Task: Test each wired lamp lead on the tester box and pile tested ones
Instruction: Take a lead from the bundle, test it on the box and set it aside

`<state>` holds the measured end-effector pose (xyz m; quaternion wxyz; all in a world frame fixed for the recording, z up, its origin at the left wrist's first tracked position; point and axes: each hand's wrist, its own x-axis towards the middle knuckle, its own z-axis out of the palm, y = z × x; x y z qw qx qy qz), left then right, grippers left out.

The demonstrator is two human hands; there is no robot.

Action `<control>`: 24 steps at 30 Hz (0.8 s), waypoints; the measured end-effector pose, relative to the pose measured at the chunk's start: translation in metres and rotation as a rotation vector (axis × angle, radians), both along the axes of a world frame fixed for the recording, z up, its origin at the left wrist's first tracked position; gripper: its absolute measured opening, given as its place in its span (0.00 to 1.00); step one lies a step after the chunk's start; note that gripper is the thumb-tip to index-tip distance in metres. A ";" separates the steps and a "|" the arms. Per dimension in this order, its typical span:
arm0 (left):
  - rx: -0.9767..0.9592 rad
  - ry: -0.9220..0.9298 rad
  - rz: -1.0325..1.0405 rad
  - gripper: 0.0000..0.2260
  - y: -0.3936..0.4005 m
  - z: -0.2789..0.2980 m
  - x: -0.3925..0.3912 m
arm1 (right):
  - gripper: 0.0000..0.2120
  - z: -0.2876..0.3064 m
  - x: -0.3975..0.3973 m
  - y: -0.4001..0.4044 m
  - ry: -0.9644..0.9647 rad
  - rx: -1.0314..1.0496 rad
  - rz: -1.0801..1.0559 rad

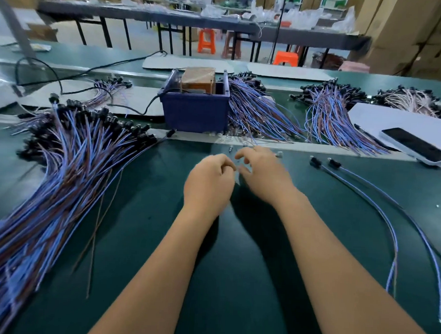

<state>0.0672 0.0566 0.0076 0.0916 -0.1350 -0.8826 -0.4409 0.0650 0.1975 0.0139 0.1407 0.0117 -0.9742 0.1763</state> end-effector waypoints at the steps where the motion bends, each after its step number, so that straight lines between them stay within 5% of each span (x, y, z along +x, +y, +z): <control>1: -0.056 -0.007 0.066 0.10 -0.014 -0.001 -0.008 | 0.13 -0.002 -0.006 -0.017 -0.008 -0.019 0.037; 13: -0.463 -0.178 0.434 0.21 -0.070 -0.007 -0.060 | 0.08 -0.023 -0.007 -0.079 0.018 -0.325 0.094; 24: -0.429 -0.056 0.507 0.19 -0.051 -0.017 -0.073 | 0.07 -0.026 -0.008 -0.071 -0.002 -0.469 0.105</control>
